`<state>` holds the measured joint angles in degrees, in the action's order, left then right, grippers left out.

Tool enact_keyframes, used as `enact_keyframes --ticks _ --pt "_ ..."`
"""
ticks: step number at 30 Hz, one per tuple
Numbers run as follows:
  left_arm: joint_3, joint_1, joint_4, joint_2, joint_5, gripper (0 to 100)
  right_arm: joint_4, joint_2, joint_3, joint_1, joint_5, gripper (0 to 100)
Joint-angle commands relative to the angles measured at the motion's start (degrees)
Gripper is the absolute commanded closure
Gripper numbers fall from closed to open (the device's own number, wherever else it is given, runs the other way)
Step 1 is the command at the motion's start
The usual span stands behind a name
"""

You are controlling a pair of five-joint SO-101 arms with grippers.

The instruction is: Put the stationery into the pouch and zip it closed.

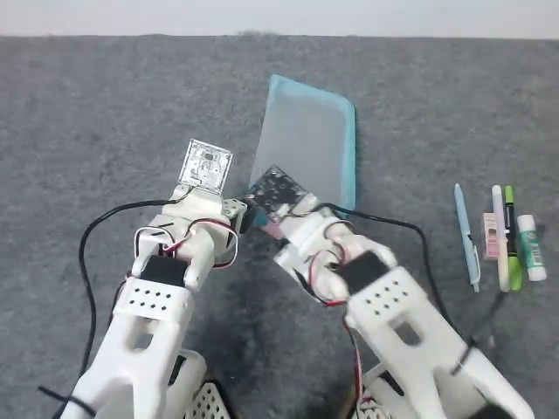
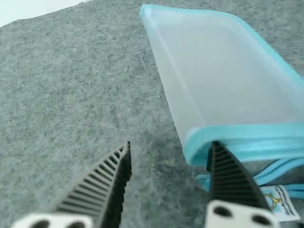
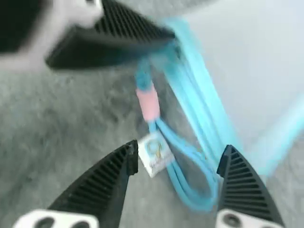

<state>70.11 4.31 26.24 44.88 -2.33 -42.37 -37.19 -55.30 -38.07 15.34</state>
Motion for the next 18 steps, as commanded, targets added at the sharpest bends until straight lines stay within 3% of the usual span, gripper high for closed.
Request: enact_keyframes --ticks 1,10,18 --pt "-1.27 0.18 -1.93 0.26 0.88 75 6.99 5.49 0.44 -2.42 -0.79 73.5" --pt "-1.36 0.09 -1.41 0.35 -0.26 75 19.74 17.63 0.44 -3.12 -0.35 73.5" --pt "-4.53 -2.64 5.1 0.7 -0.26 75 28.26 22.64 0.53 -3.12 -0.7 73.5"
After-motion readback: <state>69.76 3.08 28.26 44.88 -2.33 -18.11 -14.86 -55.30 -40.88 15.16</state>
